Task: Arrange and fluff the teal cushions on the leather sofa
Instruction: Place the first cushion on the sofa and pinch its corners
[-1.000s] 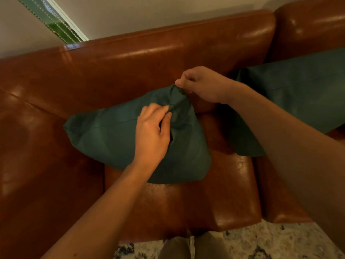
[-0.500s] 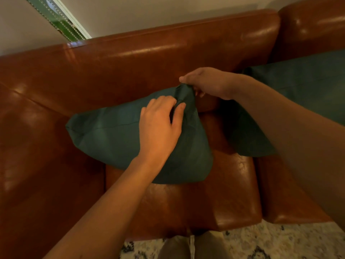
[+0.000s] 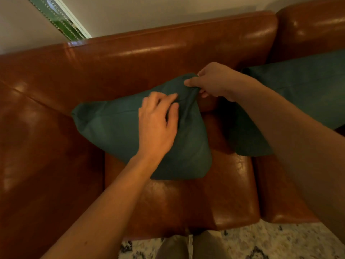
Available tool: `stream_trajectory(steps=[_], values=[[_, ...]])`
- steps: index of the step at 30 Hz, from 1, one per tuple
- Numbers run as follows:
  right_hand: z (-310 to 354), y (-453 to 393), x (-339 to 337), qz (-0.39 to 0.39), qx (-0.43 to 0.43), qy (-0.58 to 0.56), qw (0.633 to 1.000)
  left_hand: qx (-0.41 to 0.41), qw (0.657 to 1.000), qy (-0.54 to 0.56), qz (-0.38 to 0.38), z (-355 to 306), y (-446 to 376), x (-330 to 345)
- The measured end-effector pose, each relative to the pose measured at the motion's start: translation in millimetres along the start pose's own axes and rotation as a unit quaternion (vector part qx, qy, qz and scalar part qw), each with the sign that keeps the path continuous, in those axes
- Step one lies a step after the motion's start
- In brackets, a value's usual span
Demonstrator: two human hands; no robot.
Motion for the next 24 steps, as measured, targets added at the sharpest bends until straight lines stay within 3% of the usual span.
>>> stream_trajectory(steps=[2,4,7,12,14,16,17,19,21,23,24], values=[[-6,-1,-9,-0.037,0.005,0.011,0.999,-0.041,0.997,-0.072,0.003,24,0,-5],[-16,-2,-17,-0.089,0.021,-0.033,0.995,-0.08,0.987,-0.128,0.053,43,3,0],[-29,4,-10,-0.125,0.047,-0.125,0.983,-0.071,0.979,-0.151,0.121,50,9,16],[-34,16,-4,-0.21,0.01,-0.029,0.977,-0.044,0.983,-0.126,0.125,50,8,19],[-23,30,-11,-0.298,-0.032,0.026,0.954,-0.027,0.984,-0.113,0.134,48,10,19],[16,51,0,-0.373,-0.134,0.122,0.91,-0.028,0.984,-0.094,0.146,47,14,21],[39,56,15,-0.374,-0.199,0.145,0.894,-0.025,0.986,-0.075,0.148,46,15,20],[75,46,52,-0.293,-0.285,0.146,0.901,-0.021,0.991,-0.009,0.13,41,17,12],[87,11,89,-0.172,-0.256,0.123,0.943,-0.032,0.995,0.033,0.094,43,21,-4],[74,-21,118,-0.078,-0.163,0.134,0.974,-0.035,0.998,-0.019,0.038,51,29,-24],[65,-29,130,-0.063,-0.137,0.176,0.973,-0.042,0.997,-0.06,0.008,58,35,-35]])
Point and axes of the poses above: each hand's wrist, its own y-axis away from the middle knuckle, its own x-axis out of the palm, z = x × y, the point moved 8 cm from there along -y, towards the middle knuckle, and after that the axes turned 2 degrees about x, right-handed, at the moved point
